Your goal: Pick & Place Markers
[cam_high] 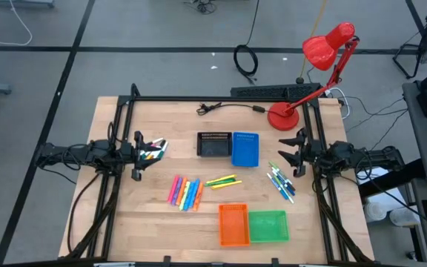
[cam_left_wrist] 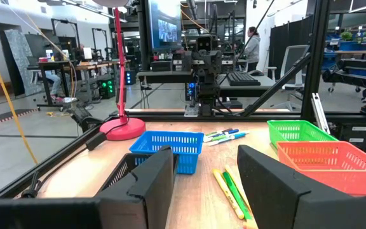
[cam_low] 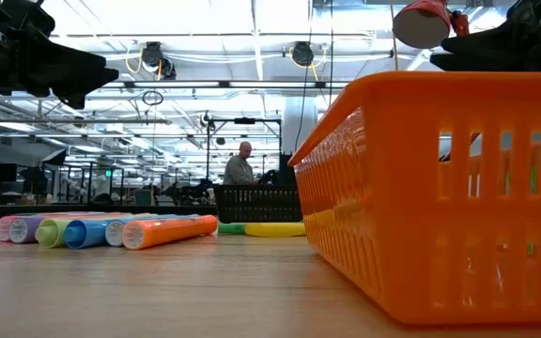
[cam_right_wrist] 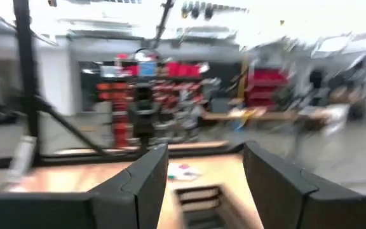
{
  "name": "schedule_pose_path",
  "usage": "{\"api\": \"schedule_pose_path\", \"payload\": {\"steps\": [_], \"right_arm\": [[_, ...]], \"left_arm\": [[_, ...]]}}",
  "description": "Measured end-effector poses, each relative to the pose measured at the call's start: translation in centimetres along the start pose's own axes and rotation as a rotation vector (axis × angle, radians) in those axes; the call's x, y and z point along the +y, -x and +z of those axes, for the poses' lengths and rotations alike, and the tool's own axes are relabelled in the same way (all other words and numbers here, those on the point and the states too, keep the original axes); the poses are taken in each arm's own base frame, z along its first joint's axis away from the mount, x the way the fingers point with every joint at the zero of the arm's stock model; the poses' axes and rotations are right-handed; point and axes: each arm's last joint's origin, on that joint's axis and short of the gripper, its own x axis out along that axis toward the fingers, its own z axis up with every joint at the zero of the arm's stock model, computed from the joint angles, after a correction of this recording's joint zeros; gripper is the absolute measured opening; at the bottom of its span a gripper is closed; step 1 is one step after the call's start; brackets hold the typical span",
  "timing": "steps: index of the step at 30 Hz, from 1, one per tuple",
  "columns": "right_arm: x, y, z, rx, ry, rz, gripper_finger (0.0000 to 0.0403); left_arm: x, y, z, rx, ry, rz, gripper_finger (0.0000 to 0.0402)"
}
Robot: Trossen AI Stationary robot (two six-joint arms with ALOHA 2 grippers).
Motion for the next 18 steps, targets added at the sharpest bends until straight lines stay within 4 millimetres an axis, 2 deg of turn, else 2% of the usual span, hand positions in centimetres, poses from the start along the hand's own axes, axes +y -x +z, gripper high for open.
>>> {"api": "schedule_pose_path", "payload": {"steps": [4,8,10,15,18], "right_arm": [[-0.10,0.01,0.29,-0.026,0.139,-0.028,0.0192],[-0.10,0.01,0.37,-0.033,0.160,-0.030,0.0192],[-0.12,0.02,0.58,-0.056,0.067,-0.028,0.0192],[-0.17,0.05,0.99,-0.102,-0.316,-0.020,0.0192],[-0.18,0.06,1.08,-0.113,-0.439,-0.009,0.0192]], "left_arm": [[0.00,0.00,0.00,0.000,0.000,0.000,0.0182],[0.00,0.00,0.00,0.000,0.000,0.000,0.0182],[0.00,0.00,0.00,0.000,0.000,0.000,0.0182],[0.00,0.00,0.00,0.000,0.000,0.000,0.0182],[0.00,0.00,0.00,0.000,0.000,0.000,0.0182]]}}
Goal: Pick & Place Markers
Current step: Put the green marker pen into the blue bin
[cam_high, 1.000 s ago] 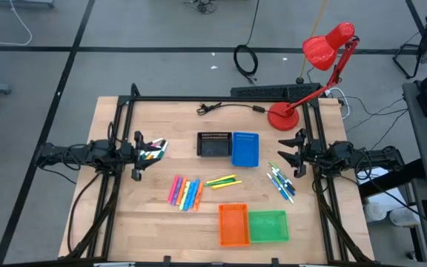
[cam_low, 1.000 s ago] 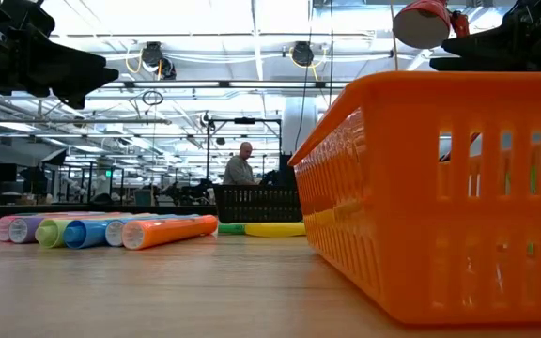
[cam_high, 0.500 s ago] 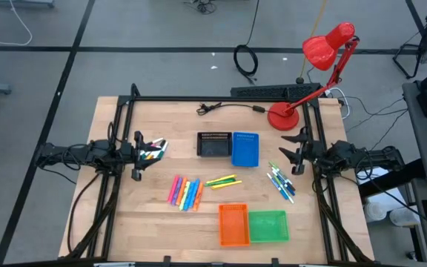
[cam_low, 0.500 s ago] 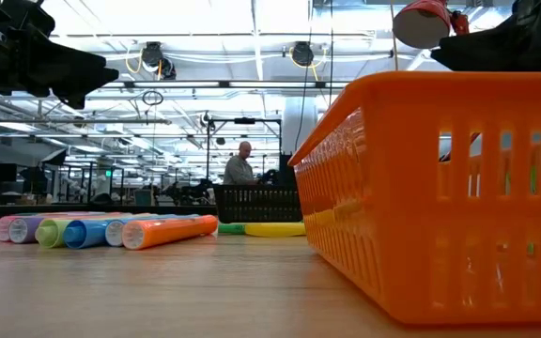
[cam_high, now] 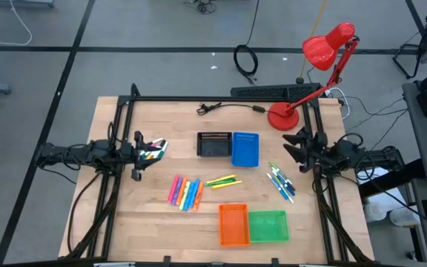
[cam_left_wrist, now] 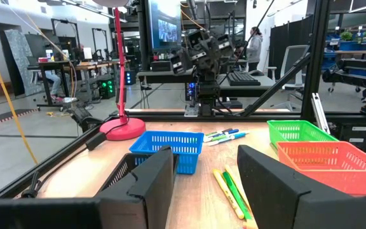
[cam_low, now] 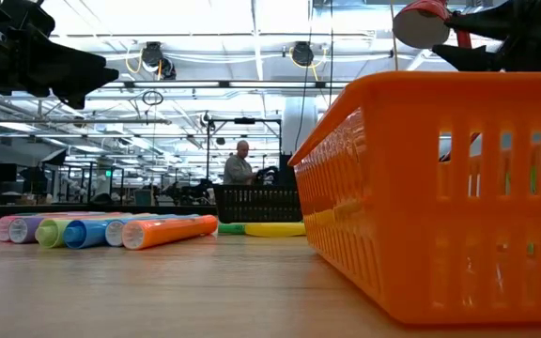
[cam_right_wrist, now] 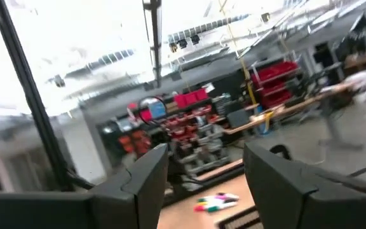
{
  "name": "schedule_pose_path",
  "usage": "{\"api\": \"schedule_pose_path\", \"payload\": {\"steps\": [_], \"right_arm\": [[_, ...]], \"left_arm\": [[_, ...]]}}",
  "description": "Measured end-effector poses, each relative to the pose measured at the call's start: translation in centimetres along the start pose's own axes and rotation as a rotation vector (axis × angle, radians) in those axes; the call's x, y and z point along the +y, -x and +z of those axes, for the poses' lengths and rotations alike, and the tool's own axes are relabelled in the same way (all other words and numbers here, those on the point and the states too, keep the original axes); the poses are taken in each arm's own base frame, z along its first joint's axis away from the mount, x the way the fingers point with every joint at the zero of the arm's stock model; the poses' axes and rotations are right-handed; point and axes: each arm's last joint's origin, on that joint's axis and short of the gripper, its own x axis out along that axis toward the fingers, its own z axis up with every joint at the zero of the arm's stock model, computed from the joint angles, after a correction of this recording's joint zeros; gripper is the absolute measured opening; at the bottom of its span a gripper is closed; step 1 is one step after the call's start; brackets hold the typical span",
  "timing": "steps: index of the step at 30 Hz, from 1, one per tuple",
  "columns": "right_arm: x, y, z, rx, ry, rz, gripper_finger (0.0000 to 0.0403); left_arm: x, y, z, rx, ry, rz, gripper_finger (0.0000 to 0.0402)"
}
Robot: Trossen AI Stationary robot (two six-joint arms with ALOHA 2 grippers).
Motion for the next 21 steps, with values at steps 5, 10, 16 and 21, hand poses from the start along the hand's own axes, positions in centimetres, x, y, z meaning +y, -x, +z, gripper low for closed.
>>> {"api": "schedule_pose_path", "payload": {"steps": [5,10,16,21], "right_arm": [[0.1,0.0,0.2,-0.018,-0.102,0.007,0.0192],[0.0,0.0,0.2,-0.019,-0.093,0.002,0.0192],[0.3,-0.4,-0.6,0.073,-0.209,0.052,0.0192],[1.3,-1.8,-1.4,0.219,-0.176,0.067,0.0192]], "left_arm": [[0.0,0.0,0.0,0.000,0.000,0.000,0.0182],[0.0,0.0,0.0,0.000,0.000,0.001,0.0182],[0.0,0.0,0.0,0.000,0.000,0.000,0.0182],[0.0,0.0,0.0,0.000,0.000,0.000,0.0182]]}}
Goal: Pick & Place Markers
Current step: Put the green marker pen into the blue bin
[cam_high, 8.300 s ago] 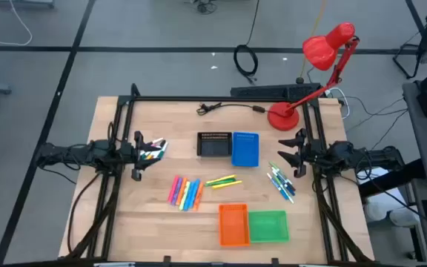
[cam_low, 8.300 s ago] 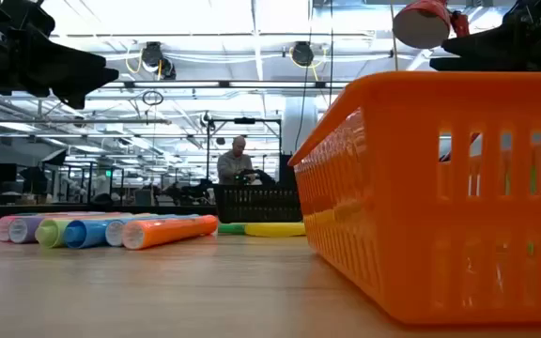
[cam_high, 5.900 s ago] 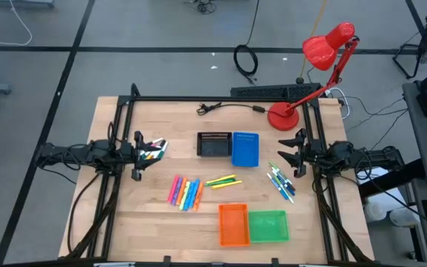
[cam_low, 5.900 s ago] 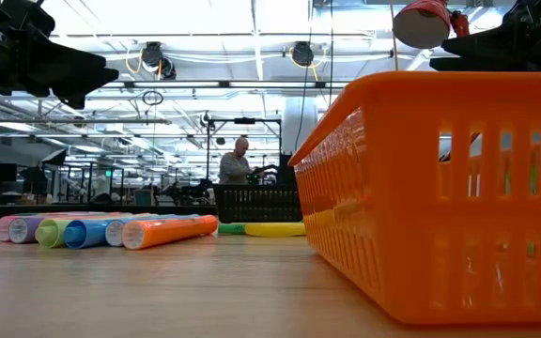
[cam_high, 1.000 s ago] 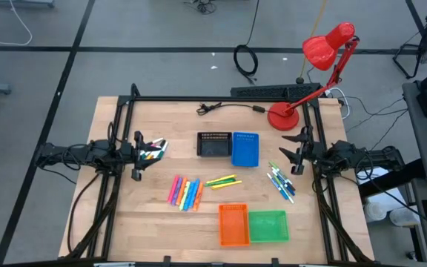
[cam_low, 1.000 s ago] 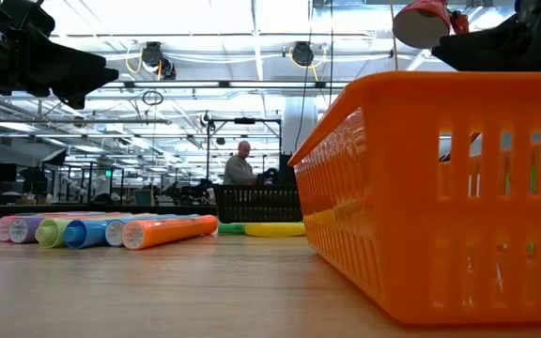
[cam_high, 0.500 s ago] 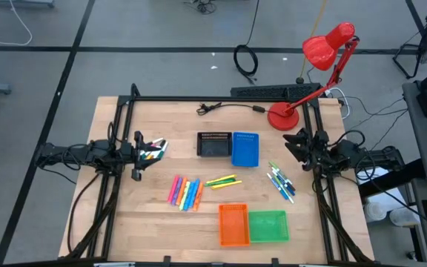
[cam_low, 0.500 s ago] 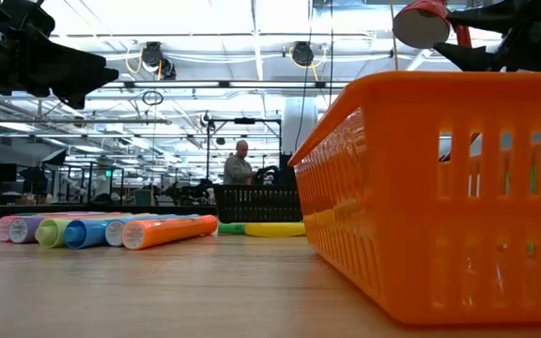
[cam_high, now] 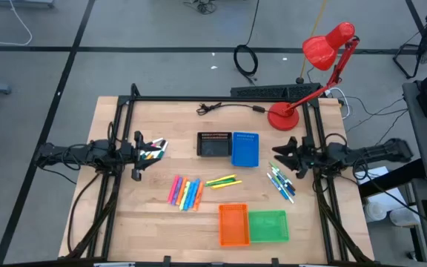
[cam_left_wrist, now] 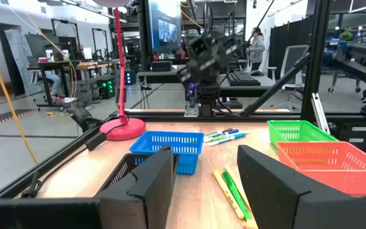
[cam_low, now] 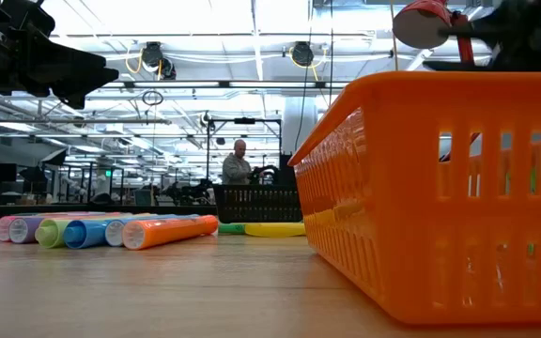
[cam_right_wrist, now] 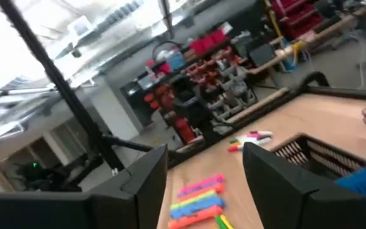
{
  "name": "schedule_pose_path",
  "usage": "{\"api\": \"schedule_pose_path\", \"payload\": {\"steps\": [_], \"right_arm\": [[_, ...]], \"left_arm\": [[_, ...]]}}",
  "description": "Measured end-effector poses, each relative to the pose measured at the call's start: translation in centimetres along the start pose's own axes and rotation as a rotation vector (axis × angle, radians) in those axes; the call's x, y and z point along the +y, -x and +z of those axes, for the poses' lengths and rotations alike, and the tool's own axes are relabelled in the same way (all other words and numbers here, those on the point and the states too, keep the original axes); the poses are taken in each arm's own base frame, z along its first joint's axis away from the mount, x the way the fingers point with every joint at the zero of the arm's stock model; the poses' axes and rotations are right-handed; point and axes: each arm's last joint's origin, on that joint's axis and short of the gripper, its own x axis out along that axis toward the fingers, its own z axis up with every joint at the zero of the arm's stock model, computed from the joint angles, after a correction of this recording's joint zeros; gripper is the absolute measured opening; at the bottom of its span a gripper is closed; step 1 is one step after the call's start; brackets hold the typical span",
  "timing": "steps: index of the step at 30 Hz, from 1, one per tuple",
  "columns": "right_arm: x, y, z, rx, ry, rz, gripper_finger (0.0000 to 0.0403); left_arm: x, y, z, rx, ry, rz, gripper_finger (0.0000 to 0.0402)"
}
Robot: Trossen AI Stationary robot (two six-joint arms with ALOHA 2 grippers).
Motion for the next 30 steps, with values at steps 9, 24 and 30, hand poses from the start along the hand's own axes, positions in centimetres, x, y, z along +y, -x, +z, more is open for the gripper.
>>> {"api": "schedule_pose_path", "payload": {"steps": [9,24,30], "right_arm": [[5.1,-6.5,0.2,0.231,0.174,0.000,0.0192],[3.1,-6.0,-2.1,0.927,0.193,-1.063,0.0192],[1.5,-4.1,-3.0,0.965,0.101,-1.206,0.0192]], "left_arm": [[0.0,0.0,0.0,0.000,0.000,0.000,0.0182],[0.0,0.0,0.0,0.000,0.000,0.000,0.0182],[0.0,0.0,0.0,0.000,0.000,0.000,0.0182]]}}
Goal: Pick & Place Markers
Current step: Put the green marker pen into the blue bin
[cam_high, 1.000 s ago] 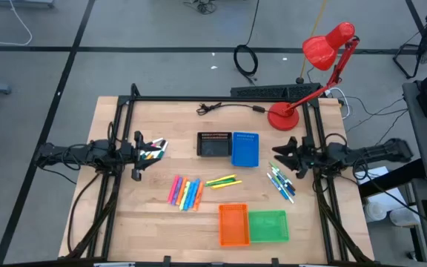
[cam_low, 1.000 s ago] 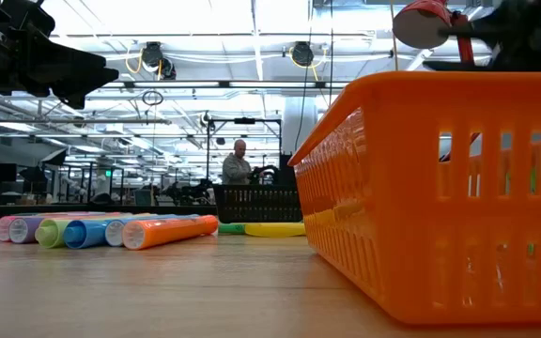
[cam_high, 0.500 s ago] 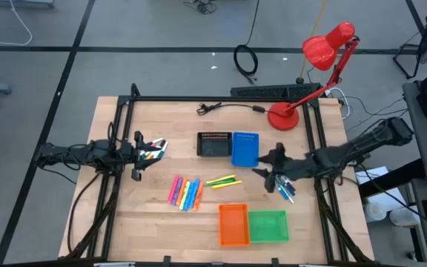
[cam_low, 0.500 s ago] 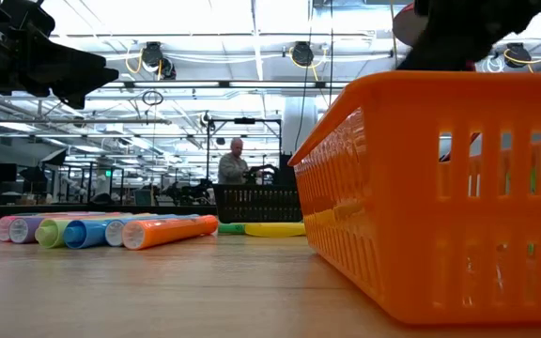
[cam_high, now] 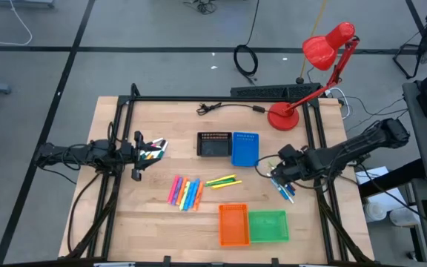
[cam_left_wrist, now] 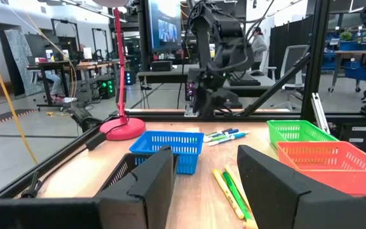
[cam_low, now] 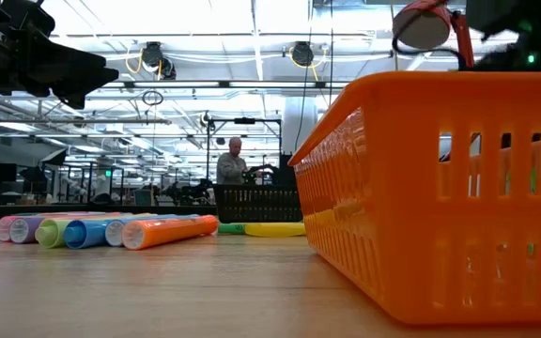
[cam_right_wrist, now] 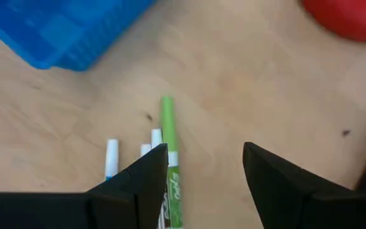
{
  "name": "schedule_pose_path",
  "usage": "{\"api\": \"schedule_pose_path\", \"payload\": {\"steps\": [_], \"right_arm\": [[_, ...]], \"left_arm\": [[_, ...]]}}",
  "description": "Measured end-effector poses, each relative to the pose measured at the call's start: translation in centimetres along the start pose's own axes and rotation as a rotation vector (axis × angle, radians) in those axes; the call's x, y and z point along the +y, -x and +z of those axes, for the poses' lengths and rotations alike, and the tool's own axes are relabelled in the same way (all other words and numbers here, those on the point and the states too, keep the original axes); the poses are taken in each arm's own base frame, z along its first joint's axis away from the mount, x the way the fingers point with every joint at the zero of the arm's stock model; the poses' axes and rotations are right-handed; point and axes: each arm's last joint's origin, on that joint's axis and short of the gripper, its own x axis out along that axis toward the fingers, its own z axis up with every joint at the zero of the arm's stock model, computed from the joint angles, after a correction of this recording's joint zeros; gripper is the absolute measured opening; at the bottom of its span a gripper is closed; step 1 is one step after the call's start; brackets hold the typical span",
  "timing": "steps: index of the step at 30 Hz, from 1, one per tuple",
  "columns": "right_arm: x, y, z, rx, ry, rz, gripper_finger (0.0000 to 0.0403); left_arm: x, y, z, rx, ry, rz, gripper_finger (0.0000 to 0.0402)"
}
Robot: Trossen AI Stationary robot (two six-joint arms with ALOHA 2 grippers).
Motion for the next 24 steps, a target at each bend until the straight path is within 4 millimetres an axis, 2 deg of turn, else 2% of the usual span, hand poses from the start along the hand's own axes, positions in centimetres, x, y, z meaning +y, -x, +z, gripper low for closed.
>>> {"api": "schedule_pose_path", "payload": {"steps": [10,24], "right_arm": [[-1.1,-3.5,-2.5,0.165,0.007,0.008,0.0192],[-0.7,-3.8,-2.6,0.179,0.012,0.076,0.0192]], "left_arm": [[0.0,0.0,0.0,0.000,0.000,0.000,0.0182],[0.0,0.0,0.0,0.000,0.000,0.000,0.0182]]}}
